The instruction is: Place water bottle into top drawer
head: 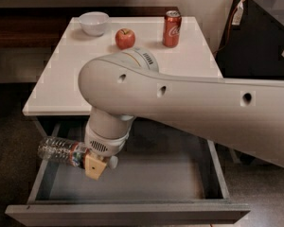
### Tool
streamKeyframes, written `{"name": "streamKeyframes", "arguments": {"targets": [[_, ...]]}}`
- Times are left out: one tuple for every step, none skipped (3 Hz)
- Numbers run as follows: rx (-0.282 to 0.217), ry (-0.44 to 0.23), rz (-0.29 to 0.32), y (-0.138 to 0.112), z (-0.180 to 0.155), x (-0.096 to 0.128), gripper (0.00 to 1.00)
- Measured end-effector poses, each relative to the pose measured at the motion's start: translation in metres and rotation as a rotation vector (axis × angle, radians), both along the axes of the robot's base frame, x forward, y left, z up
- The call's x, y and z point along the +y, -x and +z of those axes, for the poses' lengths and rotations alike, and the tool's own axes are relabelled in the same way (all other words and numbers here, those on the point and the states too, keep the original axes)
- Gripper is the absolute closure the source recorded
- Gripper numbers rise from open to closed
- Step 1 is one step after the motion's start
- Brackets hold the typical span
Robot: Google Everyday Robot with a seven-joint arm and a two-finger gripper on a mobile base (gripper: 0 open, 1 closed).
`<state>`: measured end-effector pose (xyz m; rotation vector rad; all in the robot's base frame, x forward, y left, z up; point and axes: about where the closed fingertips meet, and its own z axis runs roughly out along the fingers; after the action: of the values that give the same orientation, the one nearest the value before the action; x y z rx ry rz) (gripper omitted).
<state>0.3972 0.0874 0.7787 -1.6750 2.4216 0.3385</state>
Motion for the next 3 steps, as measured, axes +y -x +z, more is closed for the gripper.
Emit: {"name": "streamKeyframes", "arguments": {"targets": [[0.000,0.013,-0.037,-0.001,-0.017,-0.022,1.00],[-0.019,0.045,-0.035,-0.011,-0.035,-0.049,1.00],[-0.030,0.072,-0.002,-0.022,-0.051,-0.065,0.98]]}}
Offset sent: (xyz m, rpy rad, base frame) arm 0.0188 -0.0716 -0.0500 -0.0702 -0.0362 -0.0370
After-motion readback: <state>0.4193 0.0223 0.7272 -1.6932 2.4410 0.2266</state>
